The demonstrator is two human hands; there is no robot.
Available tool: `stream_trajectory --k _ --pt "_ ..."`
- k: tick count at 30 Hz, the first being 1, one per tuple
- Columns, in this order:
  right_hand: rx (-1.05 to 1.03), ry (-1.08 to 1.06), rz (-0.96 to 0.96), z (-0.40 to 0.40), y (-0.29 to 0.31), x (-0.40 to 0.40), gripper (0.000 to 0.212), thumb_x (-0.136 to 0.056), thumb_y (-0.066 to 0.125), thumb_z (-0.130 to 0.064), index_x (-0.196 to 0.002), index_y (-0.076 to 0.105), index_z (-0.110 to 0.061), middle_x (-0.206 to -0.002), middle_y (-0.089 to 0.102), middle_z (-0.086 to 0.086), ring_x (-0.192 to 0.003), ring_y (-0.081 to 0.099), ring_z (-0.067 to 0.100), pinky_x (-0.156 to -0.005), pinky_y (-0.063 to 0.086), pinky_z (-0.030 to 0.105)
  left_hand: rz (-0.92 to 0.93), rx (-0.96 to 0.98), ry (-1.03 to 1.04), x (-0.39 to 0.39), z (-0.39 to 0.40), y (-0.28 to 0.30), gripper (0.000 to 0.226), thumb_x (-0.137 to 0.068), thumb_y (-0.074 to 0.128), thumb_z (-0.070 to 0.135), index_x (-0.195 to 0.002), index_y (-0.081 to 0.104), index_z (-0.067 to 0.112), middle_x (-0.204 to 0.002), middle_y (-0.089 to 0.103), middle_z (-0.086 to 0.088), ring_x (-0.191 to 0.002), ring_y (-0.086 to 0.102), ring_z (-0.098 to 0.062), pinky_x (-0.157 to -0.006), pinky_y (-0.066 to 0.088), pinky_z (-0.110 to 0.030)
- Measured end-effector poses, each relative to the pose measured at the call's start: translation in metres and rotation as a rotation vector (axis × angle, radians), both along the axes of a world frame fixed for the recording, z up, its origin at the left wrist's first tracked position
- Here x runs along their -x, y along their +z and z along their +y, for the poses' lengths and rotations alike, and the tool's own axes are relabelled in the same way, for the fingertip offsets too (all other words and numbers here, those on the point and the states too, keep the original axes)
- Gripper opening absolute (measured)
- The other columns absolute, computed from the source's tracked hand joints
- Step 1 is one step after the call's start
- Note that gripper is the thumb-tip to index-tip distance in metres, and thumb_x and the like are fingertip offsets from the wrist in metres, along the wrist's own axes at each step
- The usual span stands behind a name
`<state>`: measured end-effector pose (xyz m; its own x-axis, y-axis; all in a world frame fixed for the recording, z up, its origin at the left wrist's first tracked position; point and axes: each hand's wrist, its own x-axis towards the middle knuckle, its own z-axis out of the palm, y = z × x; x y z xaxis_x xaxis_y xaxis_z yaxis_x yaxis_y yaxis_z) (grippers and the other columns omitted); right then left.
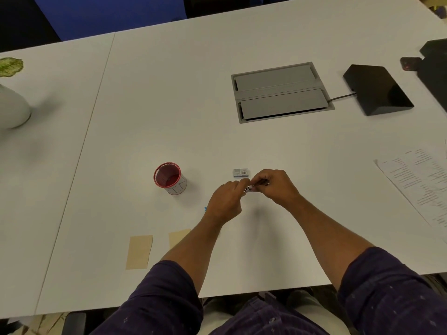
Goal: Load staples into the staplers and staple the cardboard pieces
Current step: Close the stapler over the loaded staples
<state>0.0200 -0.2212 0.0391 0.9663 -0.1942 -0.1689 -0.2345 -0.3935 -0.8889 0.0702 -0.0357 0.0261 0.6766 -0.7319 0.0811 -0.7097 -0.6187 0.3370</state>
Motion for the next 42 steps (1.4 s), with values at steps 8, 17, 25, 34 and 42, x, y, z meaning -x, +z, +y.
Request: stream_trajectory --k 8,17,25,34,42 --pt "0.025 0.039 0.014 -0.003 -0.002 0.001 0.017 -0.079 0.08 0.002 -0.087 0.08 -0.014 -0.086 0.076 -0.005 -0.079 0.072 0.005 -0.073 0.055 0.017 -0.014 0.006 -0.022 -0.001 0.0 0.001 0.04 -0.081 0.068 0.0 -0.114 0.052 0.016 -0.081 0.065 -0.005 -0.067 0.056 -0.026 -0.054 0.037 -0.029" --pt "0.246 0.162 -0.028 -0.002 -0.007 0.0 0.011 -0.081 0.081 -0.004 -0.087 0.08 -0.013 -0.088 0.065 -0.009 -0.079 0.065 0.009 -0.074 0.052 0.02 -0.02 -0.008 -0.004 0.001 0.001 -0.003 0.04 -0.08 0.069 0.0 -0.112 0.051 0.018 -0.08 0.064 -0.003 -0.066 0.055 -0.025 -0.054 0.038 -0.03" --pt "0.458 0.151 -0.046 -0.01 -0.011 0.009 0.013 -0.082 0.082 -0.021 -0.095 0.081 -0.021 -0.096 0.06 -0.008 -0.092 0.052 0.011 -0.077 0.039 0.024 -0.039 -0.015 0.02 -0.001 0.005 -0.003 0.044 -0.078 0.071 0.0 -0.112 0.051 0.02 -0.08 0.064 -0.001 -0.065 0.053 -0.024 -0.054 0.032 -0.027" --pt "0.463 0.023 -0.004 -0.006 -0.01 0.019 0.021 -0.076 0.084 -0.031 -0.089 0.068 -0.033 -0.098 0.055 -0.018 -0.087 0.053 0.006 -0.066 0.038 0.02 -0.038 -0.002 0.015 0.004 -0.002 0.0 0.039 -0.081 0.068 0.002 -0.113 0.053 0.019 -0.079 0.062 -0.001 -0.065 0.052 -0.024 -0.054 0.031 -0.028" --pt "0.445 0.02 -0.117 -0.009 -0.011 0.019 0.022 -0.077 0.084 -0.026 -0.098 0.075 -0.029 -0.098 0.062 -0.013 -0.09 0.057 0.012 -0.074 0.044 0.023 -0.033 -0.009 0.038 0.005 0.0 0.002 0.036 -0.084 0.066 0.005 -0.112 0.051 0.022 -0.078 0.062 0.0 -0.066 0.052 -0.025 -0.055 0.03 -0.029"
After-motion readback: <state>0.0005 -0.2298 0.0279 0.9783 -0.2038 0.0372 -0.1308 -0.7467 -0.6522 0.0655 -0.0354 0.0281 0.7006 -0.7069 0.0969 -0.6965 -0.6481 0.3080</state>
